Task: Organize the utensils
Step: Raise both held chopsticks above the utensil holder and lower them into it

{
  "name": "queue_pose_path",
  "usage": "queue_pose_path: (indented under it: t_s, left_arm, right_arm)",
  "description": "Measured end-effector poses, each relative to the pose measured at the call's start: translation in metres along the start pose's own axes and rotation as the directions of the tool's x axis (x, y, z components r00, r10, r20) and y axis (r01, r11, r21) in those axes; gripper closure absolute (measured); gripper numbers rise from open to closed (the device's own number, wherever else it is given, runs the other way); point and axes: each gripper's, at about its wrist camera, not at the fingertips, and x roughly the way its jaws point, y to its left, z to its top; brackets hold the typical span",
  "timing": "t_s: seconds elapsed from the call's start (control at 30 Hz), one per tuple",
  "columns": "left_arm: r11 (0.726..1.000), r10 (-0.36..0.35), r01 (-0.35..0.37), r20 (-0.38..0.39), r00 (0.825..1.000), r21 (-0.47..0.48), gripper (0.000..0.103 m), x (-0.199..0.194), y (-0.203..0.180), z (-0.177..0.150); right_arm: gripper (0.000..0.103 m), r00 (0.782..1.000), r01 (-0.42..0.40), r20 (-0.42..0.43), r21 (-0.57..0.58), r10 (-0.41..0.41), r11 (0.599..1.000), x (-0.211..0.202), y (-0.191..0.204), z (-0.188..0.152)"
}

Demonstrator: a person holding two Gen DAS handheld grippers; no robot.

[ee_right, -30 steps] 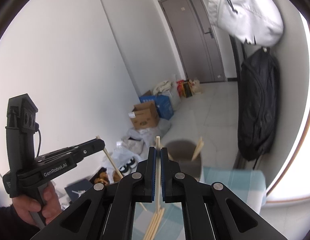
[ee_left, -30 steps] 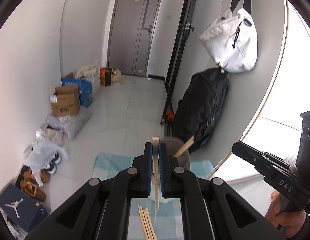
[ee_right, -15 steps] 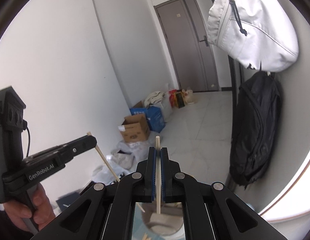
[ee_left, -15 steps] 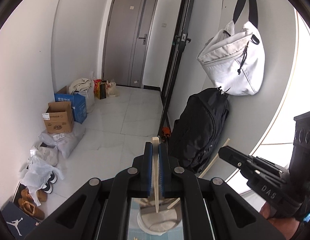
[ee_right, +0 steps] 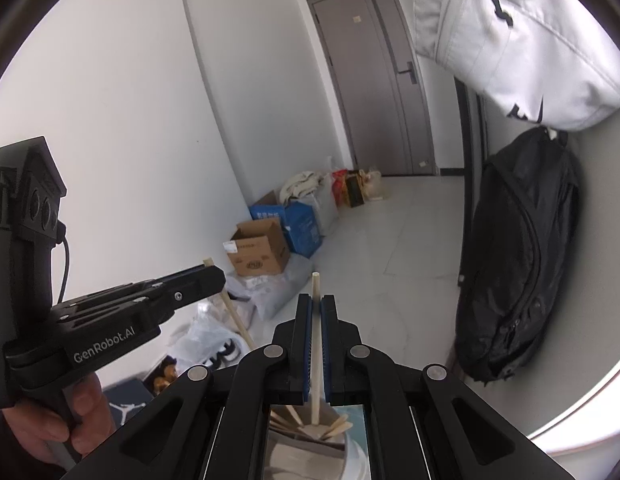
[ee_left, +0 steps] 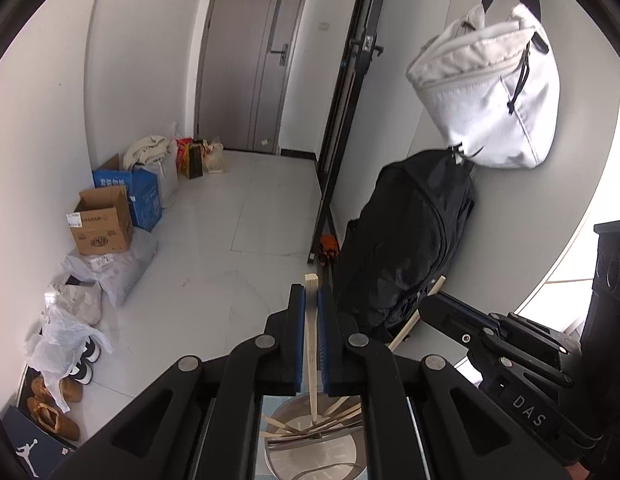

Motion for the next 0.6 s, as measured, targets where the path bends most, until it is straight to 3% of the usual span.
queue_pose_path:
  t_s: [0.4,0.6]
  left_arm:
    - [0.999,-0.034,0.035,-0.073,0.997,0.018,0.101,0.015,0.001,-0.009]
    - [0.991,-0.127,0.132,-0.156,0.98,0.022,0.1,0.018,0.001,-0.014]
  right_arm:
    - [0.099,0.998,-0.008,-0.064,-0.019,0.006,1.0,0.016,0.006,-0.015]
    - [0.097,0.991,-0.053,-0.118,0.062,0.06,0.997,0.019,0.001,-0.029]
